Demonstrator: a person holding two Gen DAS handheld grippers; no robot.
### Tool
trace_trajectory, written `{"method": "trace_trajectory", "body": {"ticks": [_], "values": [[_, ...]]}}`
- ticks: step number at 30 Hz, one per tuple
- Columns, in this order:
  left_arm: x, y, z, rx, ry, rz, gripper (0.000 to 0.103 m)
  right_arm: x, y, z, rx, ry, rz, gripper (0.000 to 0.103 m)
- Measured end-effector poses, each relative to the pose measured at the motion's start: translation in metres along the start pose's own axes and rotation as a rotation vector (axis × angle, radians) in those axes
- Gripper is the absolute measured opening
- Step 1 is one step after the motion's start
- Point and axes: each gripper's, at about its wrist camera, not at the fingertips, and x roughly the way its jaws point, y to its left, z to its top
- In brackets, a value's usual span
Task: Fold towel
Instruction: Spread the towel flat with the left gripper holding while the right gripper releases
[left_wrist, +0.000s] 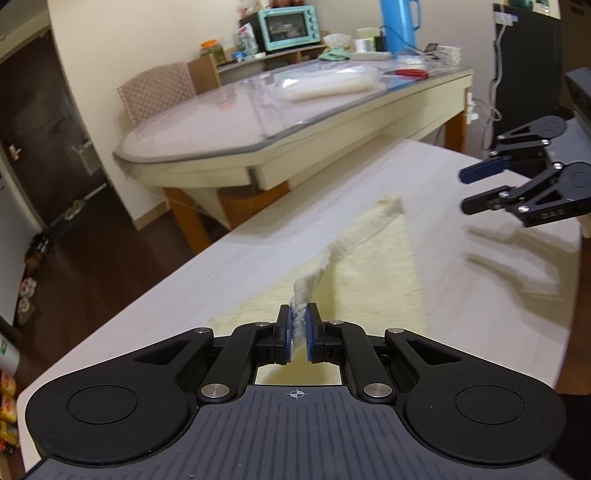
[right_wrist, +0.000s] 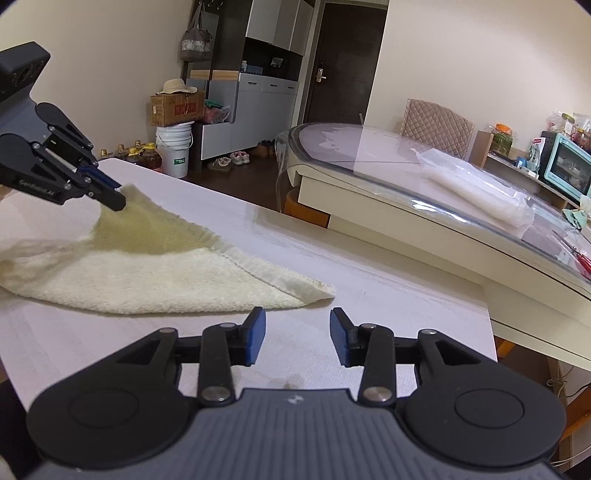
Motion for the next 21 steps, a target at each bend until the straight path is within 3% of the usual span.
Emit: {"method": "trace_trajectory", "body": {"ticks": [12,21], "values": [[-0.028,-0.09,-0.03,0.068,-0.027,-0.184,0.008,-0.027,0.01,-0.014,0.034,-0.012,-0.012,0.047],[-0.008,-0.121,-0.045,-0.018,-0.027,-0.254,0.008,-0.044,0.015,-0.036,0.076,0.011,-0.006,0.048]]}}
